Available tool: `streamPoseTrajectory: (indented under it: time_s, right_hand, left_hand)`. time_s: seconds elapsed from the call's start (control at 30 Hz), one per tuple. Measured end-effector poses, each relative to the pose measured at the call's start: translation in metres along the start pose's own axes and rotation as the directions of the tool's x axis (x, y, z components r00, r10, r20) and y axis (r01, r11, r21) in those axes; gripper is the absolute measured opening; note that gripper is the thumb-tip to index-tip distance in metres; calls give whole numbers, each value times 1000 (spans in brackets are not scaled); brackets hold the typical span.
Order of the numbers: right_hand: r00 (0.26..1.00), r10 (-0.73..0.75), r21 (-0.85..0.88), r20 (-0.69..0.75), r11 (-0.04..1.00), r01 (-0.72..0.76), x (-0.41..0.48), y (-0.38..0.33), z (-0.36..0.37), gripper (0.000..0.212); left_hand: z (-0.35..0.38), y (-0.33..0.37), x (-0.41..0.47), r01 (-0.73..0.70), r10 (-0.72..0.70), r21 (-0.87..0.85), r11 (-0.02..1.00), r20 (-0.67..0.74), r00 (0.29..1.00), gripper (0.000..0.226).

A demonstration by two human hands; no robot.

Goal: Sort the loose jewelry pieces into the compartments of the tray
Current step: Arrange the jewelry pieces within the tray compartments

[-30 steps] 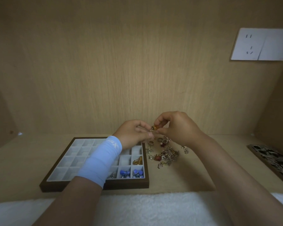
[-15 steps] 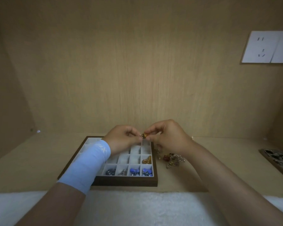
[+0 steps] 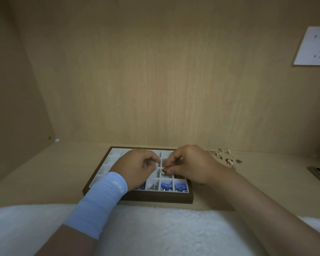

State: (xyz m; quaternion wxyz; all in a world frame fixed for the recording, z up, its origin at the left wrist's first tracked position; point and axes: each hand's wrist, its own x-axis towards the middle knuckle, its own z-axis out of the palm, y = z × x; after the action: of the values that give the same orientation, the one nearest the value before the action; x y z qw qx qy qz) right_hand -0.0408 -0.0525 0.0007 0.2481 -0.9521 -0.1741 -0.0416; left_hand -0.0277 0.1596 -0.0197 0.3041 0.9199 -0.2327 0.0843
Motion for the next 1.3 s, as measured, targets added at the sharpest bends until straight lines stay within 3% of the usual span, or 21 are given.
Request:
streamPoseTrajectory:
  time_s: [0.13, 0.3, 0.43, 0.67, 0.87, 1.03, 1.2, 1.3]
  right_hand:
    - [1000, -7, -79, -4, 997, 7, -1, -3, 3, 9]
    - [997, -68, -237, -25, 970, 60, -1, -4, 3, 11]
    - [992, -97, -321, -83, 945, 66, -1, -8, 9, 13]
    - [992, 1, -228, -125, 973, -30, -2, -6, 16, 19]
    - [998, -49, -222, -44, 974, 38, -3, -4, 7, 7]
    - [998, -64, -181, 4, 981, 63, -3, -1, 4, 11]
    - [995, 17, -43, -100, 999, -22, -1, 14, -31, 14]
    - [994, 94, -116, -58, 988, -101, -5, 30, -53, 18]
  left_hand:
    - [4, -2, -2, -61, 61, 3, 998, -37, 997, 17]
    - [8, -3, -2, -87, 87, 34, 996, 2, 996, 8]
    - [8, -3, -2, -125, 123, 66, 990, 36, 992, 15]
    - [8, -3, -3, -88, 92, 95, 992, -32, 995, 15]
    - [12, 1, -4, -159, 156, 130, 979, 27, 987, 22]
    - [14, 3, -2, -144, 140, 192, 971, 35, 990, 23]
    - [14, 5, -3, -122, 120, 185, 975, 25, 992, 24]
    - [16, 11, -2, -126, 131, 193, 973, -12, 991, 24]
